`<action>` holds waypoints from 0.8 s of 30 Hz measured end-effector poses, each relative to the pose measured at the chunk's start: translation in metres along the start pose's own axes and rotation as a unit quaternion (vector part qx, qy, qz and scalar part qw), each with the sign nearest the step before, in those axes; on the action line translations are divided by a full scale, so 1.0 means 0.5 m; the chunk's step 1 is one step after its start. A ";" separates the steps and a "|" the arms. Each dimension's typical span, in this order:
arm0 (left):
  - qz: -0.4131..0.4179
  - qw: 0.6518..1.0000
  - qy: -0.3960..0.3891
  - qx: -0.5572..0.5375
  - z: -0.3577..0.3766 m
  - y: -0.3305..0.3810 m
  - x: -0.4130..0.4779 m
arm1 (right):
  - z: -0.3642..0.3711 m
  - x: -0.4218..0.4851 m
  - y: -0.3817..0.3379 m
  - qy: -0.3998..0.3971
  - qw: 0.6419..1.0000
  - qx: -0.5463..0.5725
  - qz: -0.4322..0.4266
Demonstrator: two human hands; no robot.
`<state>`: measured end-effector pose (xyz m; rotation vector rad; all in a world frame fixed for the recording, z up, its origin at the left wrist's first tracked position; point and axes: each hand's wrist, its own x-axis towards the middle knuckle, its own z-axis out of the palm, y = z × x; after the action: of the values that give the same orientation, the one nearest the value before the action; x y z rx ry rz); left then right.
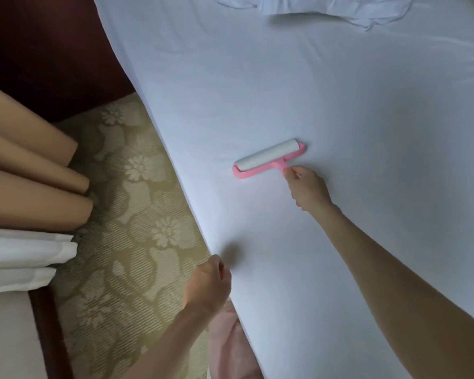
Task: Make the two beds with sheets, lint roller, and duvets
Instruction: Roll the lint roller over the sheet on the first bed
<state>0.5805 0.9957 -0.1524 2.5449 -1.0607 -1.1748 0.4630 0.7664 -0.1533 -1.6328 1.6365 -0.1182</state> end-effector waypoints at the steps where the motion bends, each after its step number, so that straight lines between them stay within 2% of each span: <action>1: 0.000 1.000 0.003 -0.003 -0.013 0.010 0.027 | 0.003 0.028 -0.026 -0.005 1.000 0.004 -0.002; 9: -0.052 0.998 0.025 -0.001 -0.084 0.073 0.250 | 0.049 0.250 -0.211 -0.014 0.999 0.029 -0.044; 14: -0.102 0.994 -0.020 -0.017 -0.095 0.083 0.301 | 0.079 0.372 -0.342 -0.034 0.996 0.076 -0.043; 18: -0.132 0.987 -0.071 -0.066 -0.101 0.076 0.313 | 0.093 0.416 -0.375 -0.040 0.993 0.102 -0.045; 20: -0.138 0.984 -0.088 -0.066 -0.104 0.075 0.317 | 0.090 0.423 -0.379 -0.007 0.989 0.130 -0.070; 22: -0.141 0.984 -0.089 -0.062 -0.104 0.075 0.318 | 0.085 0.423 -0.379 0.060 0.978 0.170 -0.108; 24: -0.140 0.985 -0.082 -0.052 -0.103 0.076 0.320 | 0.084 0.414 -0.382 0.083 0.968 0.197 -0.132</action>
<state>0.6676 0.8550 -0.1999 2.6128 -0.6609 -1.4871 0.6726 0.5742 -0.1660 -1.5484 1.3945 -0.6893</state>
